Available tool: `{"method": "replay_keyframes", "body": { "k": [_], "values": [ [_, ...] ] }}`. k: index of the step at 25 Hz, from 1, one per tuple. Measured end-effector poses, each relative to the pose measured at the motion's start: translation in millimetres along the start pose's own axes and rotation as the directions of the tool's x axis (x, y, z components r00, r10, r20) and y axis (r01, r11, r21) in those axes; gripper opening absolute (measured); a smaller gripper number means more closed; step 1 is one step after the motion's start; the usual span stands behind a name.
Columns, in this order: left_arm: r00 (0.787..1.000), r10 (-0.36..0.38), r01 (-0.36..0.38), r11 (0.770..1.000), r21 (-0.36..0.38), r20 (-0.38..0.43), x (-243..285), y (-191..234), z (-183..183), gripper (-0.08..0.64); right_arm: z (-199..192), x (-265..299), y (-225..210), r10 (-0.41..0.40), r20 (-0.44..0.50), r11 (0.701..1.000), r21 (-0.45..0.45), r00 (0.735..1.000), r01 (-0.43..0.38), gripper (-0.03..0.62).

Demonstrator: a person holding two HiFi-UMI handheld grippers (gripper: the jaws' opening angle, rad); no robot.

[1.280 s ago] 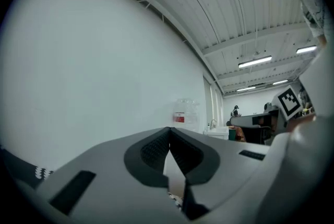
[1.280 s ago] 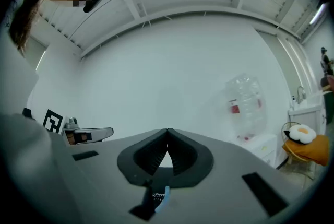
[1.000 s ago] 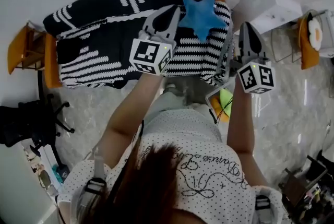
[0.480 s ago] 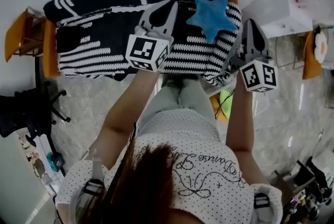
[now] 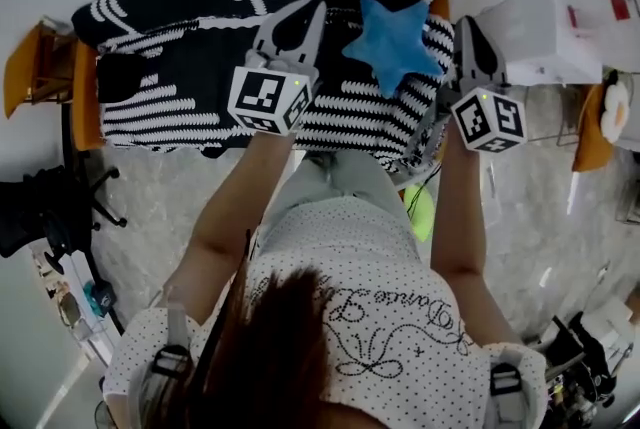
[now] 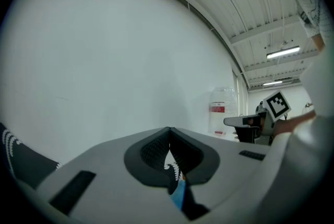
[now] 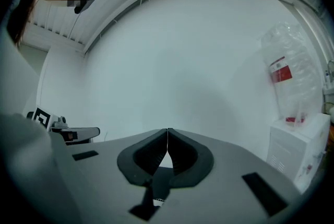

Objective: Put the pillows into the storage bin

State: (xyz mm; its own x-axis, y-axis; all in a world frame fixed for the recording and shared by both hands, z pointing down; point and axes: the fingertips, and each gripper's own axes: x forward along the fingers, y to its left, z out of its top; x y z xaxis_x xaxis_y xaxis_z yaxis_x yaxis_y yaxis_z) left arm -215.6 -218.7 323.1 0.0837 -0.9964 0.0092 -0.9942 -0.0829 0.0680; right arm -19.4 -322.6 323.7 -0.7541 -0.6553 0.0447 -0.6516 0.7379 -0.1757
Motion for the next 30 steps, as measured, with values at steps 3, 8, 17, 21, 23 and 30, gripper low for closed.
{"method": "replay_keyframes", "body": {
  "k": [3, 8, 17, 21, 23, 30],
  "values": [
    [1.0, 0.016, -0.016, 1.0, -0.023, -0.015, 30.5, -1.5, -13.5, 0.003, -13.4, 22.7, -28.6, 0.028, -0.061, 1.0, 0.004, 0.998, -0.028, 0.015],
    [0.998, 0.056, -0.058, 0.997, -0.051, -0.037, 85.7, 0.5, -39.8, 0.003, -48.8, 58.8, -72.2, 0.057, -0.142, 0.998, 0.018, 0.988, -0.055, 0.02],
    [0.988, 0.065, -0.08, 0.991, -0.11, -0.14, 121.6, 1.1, -110.2, 0.003, -149.1, 63.9, -129.1, 0.062, -0.346, 0.996, 0.086, 0.936, -0.034, 0.061],
    [0.981, 0.074, -0.104, 0.982, -0.16, -0.179, 132.1, 8.5, -143.5, 0.003, -203.7, 59.5, -146.0, 0.066, -0.433, 0.986, 0.165, 0.899, 0.007, 0.141],
    [0.978, 0.066, -0.101, 0.98, -0.17, -0.198, 135.0, 5.5, -157.0, 0.003, -231.2, 52.7, -154.1, 0.059, -0.467, 0.977, 0.21, 0.882, 0.046, 0.161],
    [0.97, 0.051, -0.095, 0.979, -0.179, -0.237, 147.3, 7.3, -198.8, 0.003, -340.4, 46.3, -174.9, 0.05, -0.611, 0.973, 0.21, 0.79, 0.1, 0.251]
  ]
}}
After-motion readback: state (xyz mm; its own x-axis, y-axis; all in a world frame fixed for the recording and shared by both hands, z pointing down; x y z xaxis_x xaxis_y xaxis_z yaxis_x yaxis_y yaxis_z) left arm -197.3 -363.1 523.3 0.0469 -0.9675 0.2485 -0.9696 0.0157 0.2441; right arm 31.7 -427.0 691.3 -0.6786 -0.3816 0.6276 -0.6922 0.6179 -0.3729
